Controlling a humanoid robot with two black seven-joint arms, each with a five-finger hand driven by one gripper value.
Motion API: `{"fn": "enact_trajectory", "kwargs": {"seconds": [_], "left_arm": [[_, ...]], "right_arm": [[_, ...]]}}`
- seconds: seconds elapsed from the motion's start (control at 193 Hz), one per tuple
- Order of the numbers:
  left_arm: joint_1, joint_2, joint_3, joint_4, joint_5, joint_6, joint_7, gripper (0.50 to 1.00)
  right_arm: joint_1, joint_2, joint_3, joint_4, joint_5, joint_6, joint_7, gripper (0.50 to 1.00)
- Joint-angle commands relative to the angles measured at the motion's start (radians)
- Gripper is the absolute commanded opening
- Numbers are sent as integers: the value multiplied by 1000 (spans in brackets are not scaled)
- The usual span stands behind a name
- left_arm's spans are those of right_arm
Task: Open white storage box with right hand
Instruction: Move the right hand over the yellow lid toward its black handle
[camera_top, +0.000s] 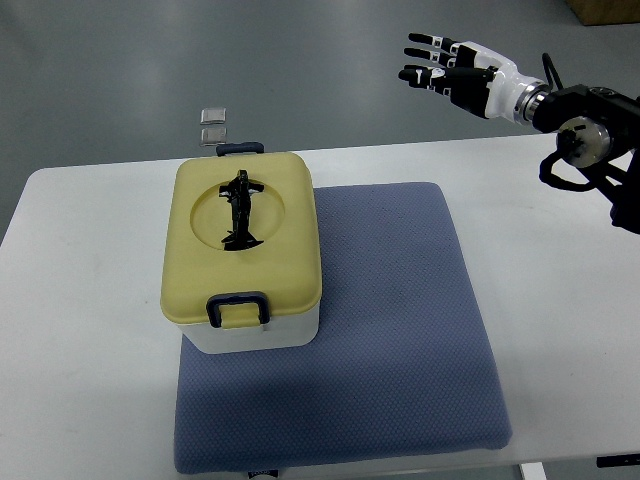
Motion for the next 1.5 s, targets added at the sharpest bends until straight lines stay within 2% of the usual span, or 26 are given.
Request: {"fn": "enact_trajectory", "kwargs": {"seconds": [0.0, 0.135, 0.285, 0.498, 0.674, 0.814, 1.203, 1.494], "left_arm": [[0, 0, 0, 0, 0, 0, 0, 1000], [0, 0, 0, 0, 0, 0, 0, 1000], [0, 0, 0, 0, 0, 0, 0, 1000], [0, 0, 0, 0, 0, -2, 0, 1000], [0, 0, 0, 0, 0, 0, 0, 1000], [0, 0, 0, 0, 0, 0, 0, 1000], [0, 0, 0, 0, 0, 0, 0, 1000], [0, 0, 0, 0, 0, 0, 0, 1000]], "right_arm": [[3, -9, -1, 1, -93, 19, 51, 921], [14, -21, -7, 3, -249, 48, 130, 921], [46, -40, -10, 49, -424, 49, 166, 917], [139, -30, -42, 110, -694, 46, 181, 917], [268, -21, -125, 159, -822, 51, 273, 917], [339, -15, -180, 195, -882, 54, 302, 917], [500, 140, -335, 265, -1129, 55, 377, 915], [561, 210, -372, 298, -1280, 54, 388, 915]]}}
